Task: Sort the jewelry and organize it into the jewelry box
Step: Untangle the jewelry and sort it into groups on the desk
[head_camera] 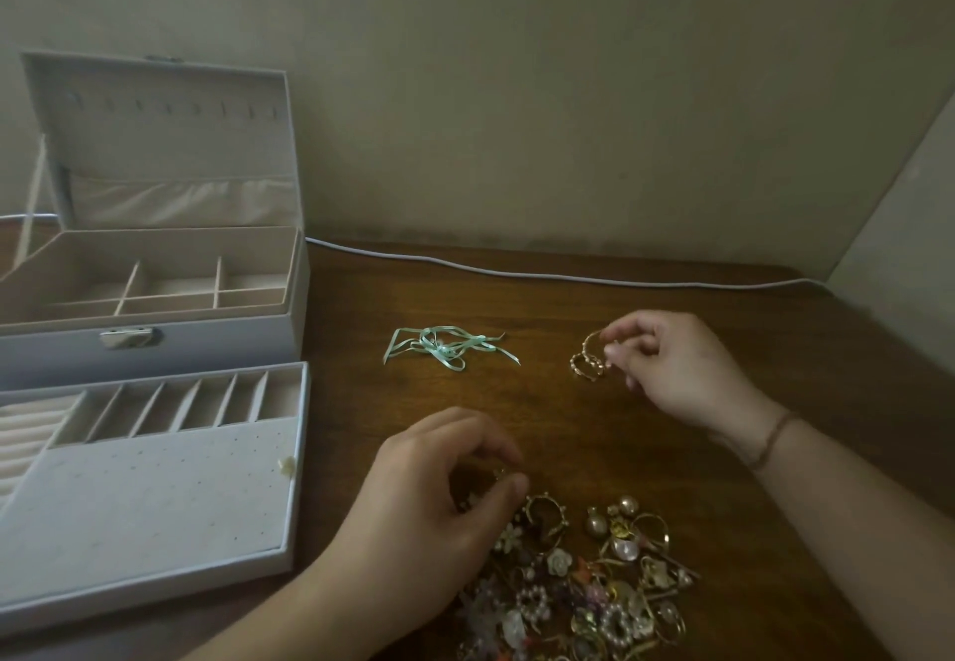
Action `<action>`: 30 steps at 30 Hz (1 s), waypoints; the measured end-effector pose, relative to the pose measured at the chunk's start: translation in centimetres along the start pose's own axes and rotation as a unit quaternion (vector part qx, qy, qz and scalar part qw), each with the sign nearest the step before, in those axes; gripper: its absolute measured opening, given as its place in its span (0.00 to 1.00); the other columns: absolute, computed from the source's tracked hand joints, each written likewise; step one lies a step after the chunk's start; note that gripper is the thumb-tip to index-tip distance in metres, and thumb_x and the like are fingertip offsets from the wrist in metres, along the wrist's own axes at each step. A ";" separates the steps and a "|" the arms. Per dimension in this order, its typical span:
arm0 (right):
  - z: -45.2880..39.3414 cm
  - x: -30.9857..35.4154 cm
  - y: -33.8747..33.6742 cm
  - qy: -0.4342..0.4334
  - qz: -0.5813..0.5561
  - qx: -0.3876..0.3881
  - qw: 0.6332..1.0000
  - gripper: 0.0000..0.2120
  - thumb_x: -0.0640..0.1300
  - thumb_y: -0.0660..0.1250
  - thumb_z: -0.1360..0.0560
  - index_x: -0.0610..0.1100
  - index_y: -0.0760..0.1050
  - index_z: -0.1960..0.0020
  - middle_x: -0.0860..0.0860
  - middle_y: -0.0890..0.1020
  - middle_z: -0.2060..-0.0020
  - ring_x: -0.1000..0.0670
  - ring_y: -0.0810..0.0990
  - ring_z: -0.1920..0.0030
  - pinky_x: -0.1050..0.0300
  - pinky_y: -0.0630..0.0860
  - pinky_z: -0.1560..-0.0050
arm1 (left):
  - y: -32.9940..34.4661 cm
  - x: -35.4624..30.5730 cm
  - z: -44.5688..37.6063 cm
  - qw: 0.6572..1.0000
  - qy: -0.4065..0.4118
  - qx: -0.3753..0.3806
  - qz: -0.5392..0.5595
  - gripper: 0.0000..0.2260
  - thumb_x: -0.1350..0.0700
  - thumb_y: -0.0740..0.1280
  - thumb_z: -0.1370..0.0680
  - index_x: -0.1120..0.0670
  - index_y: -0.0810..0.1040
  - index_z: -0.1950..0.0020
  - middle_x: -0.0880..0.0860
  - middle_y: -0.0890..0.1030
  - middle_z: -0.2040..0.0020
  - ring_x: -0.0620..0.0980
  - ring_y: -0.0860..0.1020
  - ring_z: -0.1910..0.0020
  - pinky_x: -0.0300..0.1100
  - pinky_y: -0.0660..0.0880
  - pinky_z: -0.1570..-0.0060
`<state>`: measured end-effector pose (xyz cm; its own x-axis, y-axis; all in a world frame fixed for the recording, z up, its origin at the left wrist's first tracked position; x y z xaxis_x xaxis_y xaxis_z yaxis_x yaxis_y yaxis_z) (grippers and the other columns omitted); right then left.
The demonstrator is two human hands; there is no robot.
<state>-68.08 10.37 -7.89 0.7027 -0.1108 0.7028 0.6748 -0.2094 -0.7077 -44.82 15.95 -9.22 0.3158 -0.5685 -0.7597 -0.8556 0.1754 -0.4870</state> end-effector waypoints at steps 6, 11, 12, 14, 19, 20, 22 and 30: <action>-3.7 -0.9 1.6 -0.014 0.147 0.021 0.989 0.08 0.45 0.65 0.21 0.51 0.81 0.45 0.52 0.81 0.46 0.57 0.75 0.51 0.64 0.69 0.56 | 0.1 0.1 -0.2 1.000 0.012 0.006 -0.014 0.04 0.55 0.70 0.27 0.46 0.82 0.56 0.41 0.82 0.54 0.43 0.80 0.51 0.38 0.76 0.54; -3.4 -0.1 1.7 -0.042 0.172 0.036 0.984 0.12 0.48 0.63 0.21 0.50 0.78 0.38 0.52 0.79 0.40 0.53 0.75 0.41 0.62 0.68 0.47 | 0.0 0.4 -0.2 1.000 0.005 0.009 -0.021 0.03 0.53 0.70 0.27 0.46 0.82 0.56 0.41 0.82 0.54 0.44 0.80 0.50 0.39 0.75 0.52; -3.2 -0.1 1.8 -0.048 0.172 0.046 0.983 0.14 0.50 0.64 0.21 0.51 0.76 0.37 0.53 0.78 0.41 0.54 0.75 0.44 0.62 0.69 0.48 | 0.0 0.5 -0.1 1.000 0.002 0.009 -0.023 0.03 0.53 0.69 0.27 0.46 0.82 0.56 0.41 0.82 0.55 0.44 0.80 0.50 0.40 0.75 0.51; -2.8 0.1 2.6 -0.067 0.212 0.082 0.971 0.17 0.54 0.68 0.24 0.54 0.75 0.37 0.55 0.75 0.45 0.60 0.73 0.53 0.64 0.69 0.54 | -0.1 0.7 -0.2 1.000 -0.002 0.007 -0.027 0.03 0.51 0.69 0.27 0.45 0.82 0.56 0.40 0.81 0.54 0.43 0.79 0.49 0.42 0.75 0.50; -3.6 1.3 4.0 -0.085 0.245 0.093 0.961 0.15 0.52 0.72 0.27 0.55 0.78 0.41 0.53 0.78 0.46 0.60 0.72 0.57 0.62 0.69 0.53 | 0.2 0.7 -0.2 1.000 0.002 0.018 -0.026 0.03 0.49 0.68 0.26 0.43 0.81 0.54 0.38 0.81 0.53 0.42 0.78 0.49 0.45 0.76 0.49; -4.0 1.7 4.3 -0.084 0.238 0.088 0.964 0.15 0.52 0.72 0.27 0.54 0.78 0.42 0.53 0.79 0.46 0.58 0.74 0.55 0.62 0.70 0.52 | 0.2 0.6 -0.2 0.999 0.002 0.020 -0.026 0.03 0.49 0.68 0.26 0.43 0.81 0.54 0.39 0.80 0.54 0.42 0.78 0.49 0.45 0.76 0.49; -4.8 2.7 5.1 -0.087 0.229 0.079 0.966 0.14 0.51 0.73 0.28 0.52 0.79 0.43 0.51 0.80 0.46 0.55 0.75 0.53 0.61 0.71 0.51 | 0.2 0.7 -0.1 0.999 0.001 0.027 -0.030 0.03 0.49 0.68 0.26 0.43 0.81 0.54 0.39 0.80 0.54 0.42 0.78 0.49 0.44 0.76 0.49; -6.1 3.6 6.0 -0.080 0.219 0.070 0.970 0.19 0.52 0.73 0.28 0.51 0.77 0.38 0.50 0.79 0.43 0.53 0.74 0.50 0.60 0.69 0.49 | 0.3 0.7 -0.1 0.997 -0.008 0.061 -0.043 0.07 0.45 0.69 0.26 0.42 0.81 0.50 0.38 0.80 0.51 0.41 0.76 0.46 0.45 0.75 0.46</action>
<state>-62.87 2.79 -9.22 0.9473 -0.0048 0.3202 0.3198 -0.0405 -0.9466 -44.85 15.54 -9.88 0.3932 -0.5737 -0.7185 -0.7686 0.2239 -0.5993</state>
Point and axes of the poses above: each hand's wrist, its own z-axis away from the middle knuckle, its own y-axis out of the palm, x = y × z, the point moved 9 cm from there along -z, towards the middle knuckle
